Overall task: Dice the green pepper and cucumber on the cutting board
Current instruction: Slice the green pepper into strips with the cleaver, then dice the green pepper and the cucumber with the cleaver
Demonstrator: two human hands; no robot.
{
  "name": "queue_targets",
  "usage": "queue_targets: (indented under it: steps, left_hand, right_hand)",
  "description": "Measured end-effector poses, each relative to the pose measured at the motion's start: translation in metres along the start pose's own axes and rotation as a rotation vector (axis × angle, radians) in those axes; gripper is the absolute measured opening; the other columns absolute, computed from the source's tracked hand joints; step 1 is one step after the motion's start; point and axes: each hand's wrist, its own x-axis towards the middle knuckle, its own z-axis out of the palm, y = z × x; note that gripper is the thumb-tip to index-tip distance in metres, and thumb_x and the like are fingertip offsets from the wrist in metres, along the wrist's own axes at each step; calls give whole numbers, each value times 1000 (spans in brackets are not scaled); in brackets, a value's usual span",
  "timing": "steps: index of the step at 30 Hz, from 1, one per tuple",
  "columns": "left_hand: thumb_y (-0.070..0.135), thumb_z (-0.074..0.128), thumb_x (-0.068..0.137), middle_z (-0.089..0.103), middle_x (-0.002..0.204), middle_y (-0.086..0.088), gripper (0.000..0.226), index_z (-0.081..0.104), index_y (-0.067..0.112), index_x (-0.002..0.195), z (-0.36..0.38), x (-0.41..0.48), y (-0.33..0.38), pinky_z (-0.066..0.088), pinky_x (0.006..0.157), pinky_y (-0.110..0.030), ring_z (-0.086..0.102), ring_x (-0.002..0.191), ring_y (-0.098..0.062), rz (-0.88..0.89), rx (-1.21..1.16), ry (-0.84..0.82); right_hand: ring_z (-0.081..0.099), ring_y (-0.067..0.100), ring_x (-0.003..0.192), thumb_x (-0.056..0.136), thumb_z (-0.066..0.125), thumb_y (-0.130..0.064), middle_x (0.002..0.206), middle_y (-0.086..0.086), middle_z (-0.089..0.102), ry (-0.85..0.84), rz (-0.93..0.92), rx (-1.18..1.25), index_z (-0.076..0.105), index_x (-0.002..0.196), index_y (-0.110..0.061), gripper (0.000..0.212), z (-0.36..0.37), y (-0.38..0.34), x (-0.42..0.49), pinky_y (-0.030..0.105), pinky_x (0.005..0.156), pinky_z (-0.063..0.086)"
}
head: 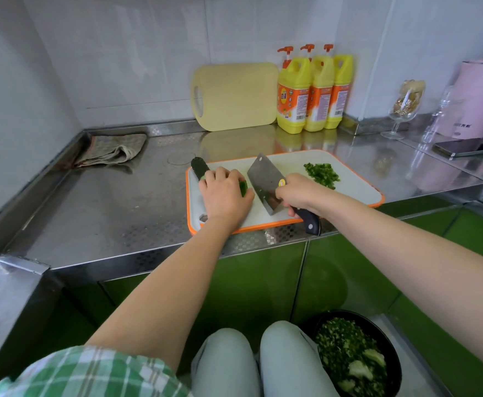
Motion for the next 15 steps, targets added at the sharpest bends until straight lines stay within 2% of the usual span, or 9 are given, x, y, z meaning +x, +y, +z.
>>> queue_targets:
  steps: [3, 6, 10, 12, 15]
  left_hand:
    - [44, 54, 87, 50, 123, -8, 40, 57, 23, 121, -2, -2, 3, 28, 97, -39, 40, 115, -31, -19, 53, -104]
    - [41, 55, 86, 49, 125, -10, 42, 54, 21, 123, -5, -1, 6, 30, 95, -40, 40, 116, -32, -40, 79, -145]
    - [40, 56, 86, 50, 125, -11, 43, 53, 20, 124, -8, 0, 10, 32, 95, -40, 41, 117, -32, -48, 120, -182]
    - [40, 56, 85, 51, 124, -10, 42, 53, 20, 122, -8, 2, 11, 31, 96, -40, 41, 116, -32, -47, 139, -177]
    - [41, 55, 86, 51, 123, -11, 42, 54, 19, 121, -8, 4, 14, 28, 99, -42, 41, 117, -32, -41, 179, -148]
  right_hand:
    - [45, 23, 47, 90, 38, 0, 55, 14, 50, 42, 53, -2, 47, 82, -1, 12, -15, 8, 0, 25, 46, 39]
    - [43, 20, 45, 92, 36, 2, 51, 13, 49, 132, 120, -21, 40, 72, -3, 21, -33, 18, 2, 24, 45, 36]
    - [46, 22, 46, 89, 38, 3, 51, 14, 51, 212, 122, -54, 47, 70, -1, 21, -47, 30, 10, 27, 52, 40]
    - [44, 21, 43, 90, 40, 0, 51, 13, 49, 174, 56, -10, 46, 73, -5, 18, -47, 30, 10, 24, 46, 38]
    - [41, 18, 40, 92, 43, -4, 59, 8, 44, -10, -66, 40, 42, 76, -11, 18, -47, 24, 1, 19, 39, 34]
